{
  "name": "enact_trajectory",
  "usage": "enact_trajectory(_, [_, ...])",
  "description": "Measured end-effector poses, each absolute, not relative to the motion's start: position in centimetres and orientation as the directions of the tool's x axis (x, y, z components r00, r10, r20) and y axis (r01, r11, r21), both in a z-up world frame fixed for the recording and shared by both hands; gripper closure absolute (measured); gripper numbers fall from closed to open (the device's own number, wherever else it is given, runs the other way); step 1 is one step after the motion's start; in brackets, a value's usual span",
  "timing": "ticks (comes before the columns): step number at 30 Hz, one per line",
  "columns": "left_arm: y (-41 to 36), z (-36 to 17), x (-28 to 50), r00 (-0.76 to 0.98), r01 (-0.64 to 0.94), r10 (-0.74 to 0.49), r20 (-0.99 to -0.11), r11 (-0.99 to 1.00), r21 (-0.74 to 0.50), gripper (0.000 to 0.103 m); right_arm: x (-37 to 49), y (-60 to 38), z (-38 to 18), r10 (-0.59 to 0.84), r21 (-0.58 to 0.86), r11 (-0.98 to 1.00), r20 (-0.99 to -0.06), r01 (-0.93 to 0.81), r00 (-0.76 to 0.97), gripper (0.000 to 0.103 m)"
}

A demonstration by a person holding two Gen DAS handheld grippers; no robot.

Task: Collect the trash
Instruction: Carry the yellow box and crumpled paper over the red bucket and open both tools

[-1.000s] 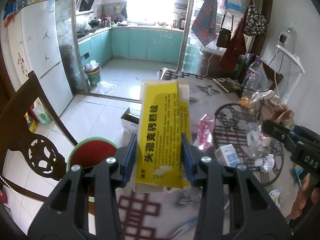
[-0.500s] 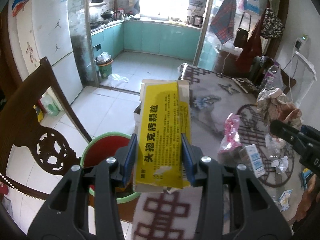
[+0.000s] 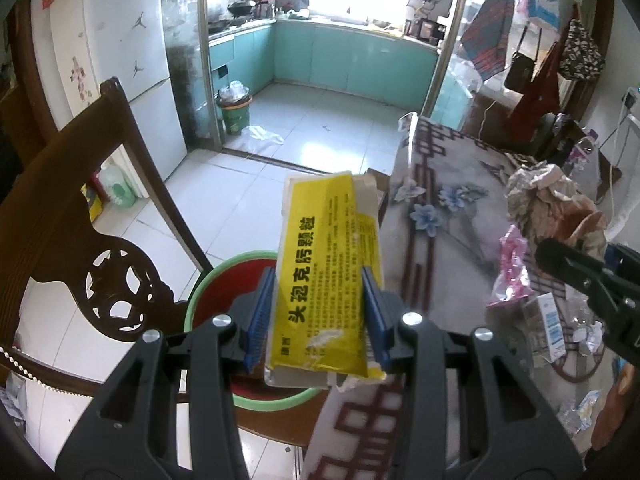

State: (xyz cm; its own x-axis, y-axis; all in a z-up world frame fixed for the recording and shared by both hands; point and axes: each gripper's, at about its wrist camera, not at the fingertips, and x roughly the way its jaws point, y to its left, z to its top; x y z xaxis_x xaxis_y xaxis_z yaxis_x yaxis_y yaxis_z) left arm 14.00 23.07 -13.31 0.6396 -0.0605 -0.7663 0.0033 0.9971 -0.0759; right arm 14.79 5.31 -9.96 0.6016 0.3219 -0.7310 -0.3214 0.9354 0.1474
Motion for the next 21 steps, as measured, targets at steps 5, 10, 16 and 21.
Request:
enact_trajectory(5, [23.8,-14.6,15.3,0.614,-0.013,-0.053,-0.787,0.997,-0.077,0.063,16.6,6.8,-11.3,0.350,0.170,0.922,-0.751,-0.349,0.560,0.055])
enact_trajectory(10, [24.7,-15.9,16.2,0.593,-0.030,-0.038,-0.805,0.997,-0.069,0.066,18.0,8.1,-13.4,0.379,0.213,0.909,-0.782,-0.359,0.496,0.055])
enact_trajectory(16, [26.7,-17.8,16.9,0.551,-0.079,-0.021,-0.834,0.994,-0.077,0.072,18.9,9.8,-16.2,0.384,0.236,0.902,-0.820,-0.362,0.424,0.056])
enact_trajectory(21, [29.1,-17.6,16.7,0.558,-0.143,0.025,-0.829,0.987,-0.067,0.072,19.7,11.1,-18.0,0.411,0.267,0.883,-0.837,-0.386,0.361,0.056])
